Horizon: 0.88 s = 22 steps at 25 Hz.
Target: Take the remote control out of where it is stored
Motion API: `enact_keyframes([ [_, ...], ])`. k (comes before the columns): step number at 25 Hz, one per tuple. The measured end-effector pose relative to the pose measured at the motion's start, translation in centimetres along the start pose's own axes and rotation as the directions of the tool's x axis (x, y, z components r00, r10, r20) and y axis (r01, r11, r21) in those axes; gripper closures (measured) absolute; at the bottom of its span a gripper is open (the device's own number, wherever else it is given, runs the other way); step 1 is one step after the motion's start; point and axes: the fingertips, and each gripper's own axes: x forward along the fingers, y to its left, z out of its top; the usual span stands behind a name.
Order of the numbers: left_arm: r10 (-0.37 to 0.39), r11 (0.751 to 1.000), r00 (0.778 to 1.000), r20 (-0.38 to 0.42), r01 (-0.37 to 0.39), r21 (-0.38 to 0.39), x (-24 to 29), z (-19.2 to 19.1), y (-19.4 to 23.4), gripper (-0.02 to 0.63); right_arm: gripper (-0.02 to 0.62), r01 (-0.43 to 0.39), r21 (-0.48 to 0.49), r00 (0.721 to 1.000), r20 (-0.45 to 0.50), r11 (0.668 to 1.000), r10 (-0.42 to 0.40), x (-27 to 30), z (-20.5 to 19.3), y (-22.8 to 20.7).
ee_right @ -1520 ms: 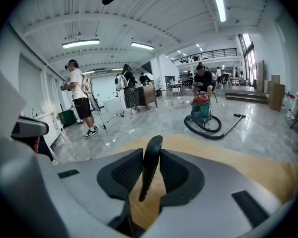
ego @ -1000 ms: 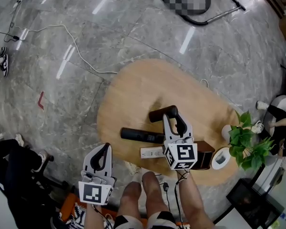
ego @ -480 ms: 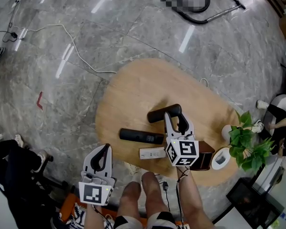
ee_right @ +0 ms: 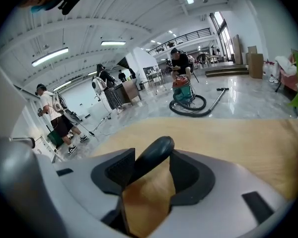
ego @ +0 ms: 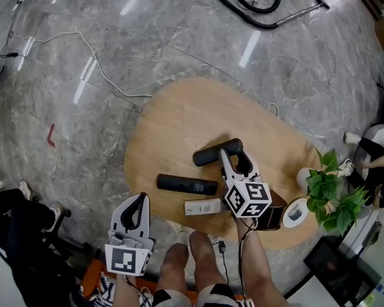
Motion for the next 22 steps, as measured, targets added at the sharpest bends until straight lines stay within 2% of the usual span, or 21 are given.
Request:
enact_keyframes([
  [15, -0.003, 1.000, 1.000, -0.005, 0.003, -0.003, 0.3, 0.0, 0.2, 0.601, 0.362, 0.025, -0.030, 1.000, -0.001, 0.999, -0.025, 0.5, -0.1, -0.8],
  [19, -0.002, 1.000, 1.000, -0.002, 0.002, -0.004, 0.1, -0.1, 0.2, 0.601, 0.351, 0.082, -0.130, 0.996, -0.018, 0.988, -0.085, 0.6, -0.6, -1.5],
  [22, -0.002, 1.000, 1.000, -0.002, 0.002, -0.005, 0.1, -0.1, 0.3, 0.601, 0.351, 0.082, -0.161, 0.995, -0.043, 0.984, -0.090, 0.7, -1.4, -1.7],
])
